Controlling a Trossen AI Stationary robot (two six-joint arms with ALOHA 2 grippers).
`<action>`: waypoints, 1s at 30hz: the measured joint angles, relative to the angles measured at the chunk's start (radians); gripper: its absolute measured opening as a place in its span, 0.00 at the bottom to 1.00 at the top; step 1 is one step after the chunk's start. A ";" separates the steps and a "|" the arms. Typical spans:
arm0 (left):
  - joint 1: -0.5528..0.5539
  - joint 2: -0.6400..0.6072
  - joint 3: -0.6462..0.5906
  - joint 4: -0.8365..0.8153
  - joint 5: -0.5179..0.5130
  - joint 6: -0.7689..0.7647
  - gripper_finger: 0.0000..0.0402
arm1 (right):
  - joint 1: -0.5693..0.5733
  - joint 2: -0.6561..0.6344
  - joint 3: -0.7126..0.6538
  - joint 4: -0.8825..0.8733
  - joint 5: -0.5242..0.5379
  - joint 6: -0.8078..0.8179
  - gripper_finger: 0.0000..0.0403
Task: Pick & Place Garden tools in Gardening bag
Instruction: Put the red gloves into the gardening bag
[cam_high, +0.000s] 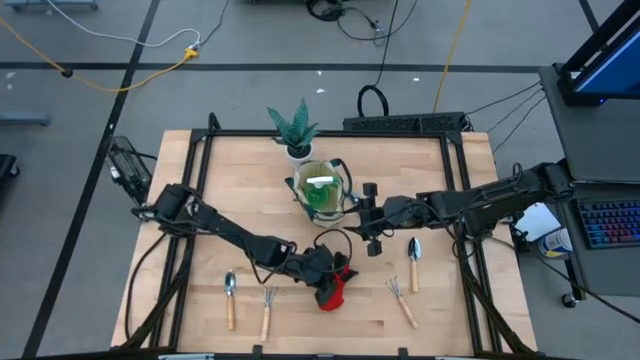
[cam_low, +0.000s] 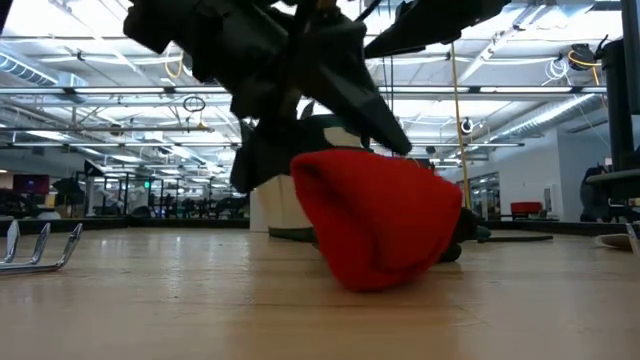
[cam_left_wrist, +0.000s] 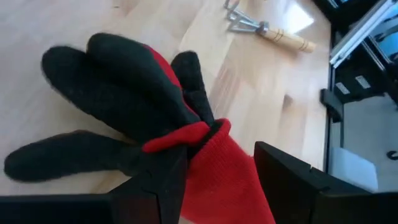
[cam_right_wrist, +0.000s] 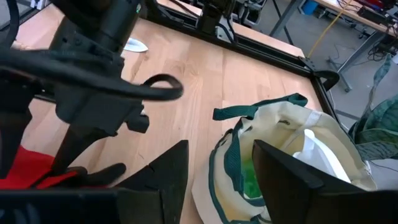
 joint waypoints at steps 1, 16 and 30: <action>-0.002 0.010 0.000 0.010 0.000 -0.009 0.48 | 0.000 0.000 0.000 0.000 0.000 0.000 0.42; 0.014 0.041 0.002 -0.020 0.002 0.144 0.22 | 0.000 0.000 0.000 0.007 -0.001 0.036 0.42; 0.010 -0.165 -0.002 -0.151 0.100 0.479 0.03 | 0.000 0.000 0.000 -0.005 0.000 0.037 0.43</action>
